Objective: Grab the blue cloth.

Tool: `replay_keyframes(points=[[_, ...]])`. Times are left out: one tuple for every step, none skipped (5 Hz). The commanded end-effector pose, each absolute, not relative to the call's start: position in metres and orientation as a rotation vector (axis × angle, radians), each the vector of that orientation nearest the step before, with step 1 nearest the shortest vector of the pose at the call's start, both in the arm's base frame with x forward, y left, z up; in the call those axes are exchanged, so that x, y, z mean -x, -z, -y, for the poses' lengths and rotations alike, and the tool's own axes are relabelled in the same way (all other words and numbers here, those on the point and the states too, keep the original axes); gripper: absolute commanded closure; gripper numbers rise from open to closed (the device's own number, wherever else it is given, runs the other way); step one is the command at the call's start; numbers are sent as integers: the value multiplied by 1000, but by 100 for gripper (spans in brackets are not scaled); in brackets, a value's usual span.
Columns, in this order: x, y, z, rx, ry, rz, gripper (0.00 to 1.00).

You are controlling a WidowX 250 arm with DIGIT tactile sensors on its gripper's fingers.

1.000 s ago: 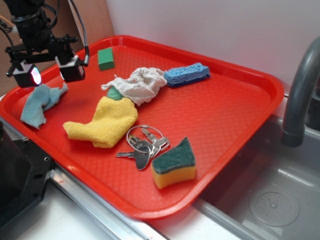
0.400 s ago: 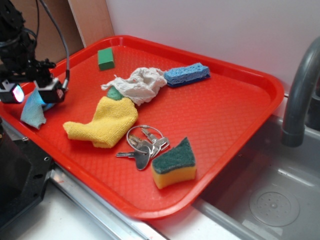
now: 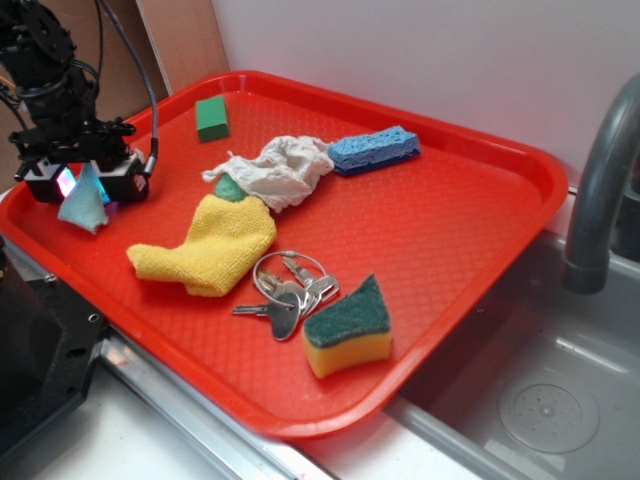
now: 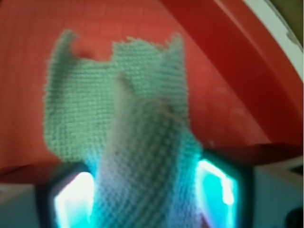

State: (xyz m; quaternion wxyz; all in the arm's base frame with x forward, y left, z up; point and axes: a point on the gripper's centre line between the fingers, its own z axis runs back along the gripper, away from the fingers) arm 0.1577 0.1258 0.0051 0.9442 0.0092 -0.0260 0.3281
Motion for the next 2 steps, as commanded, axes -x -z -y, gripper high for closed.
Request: replay_keyframes(points=[[-154, -12, -115, -4, -596, 4, 100], [-176, -54, -82, 22, -513, 33, 100]])
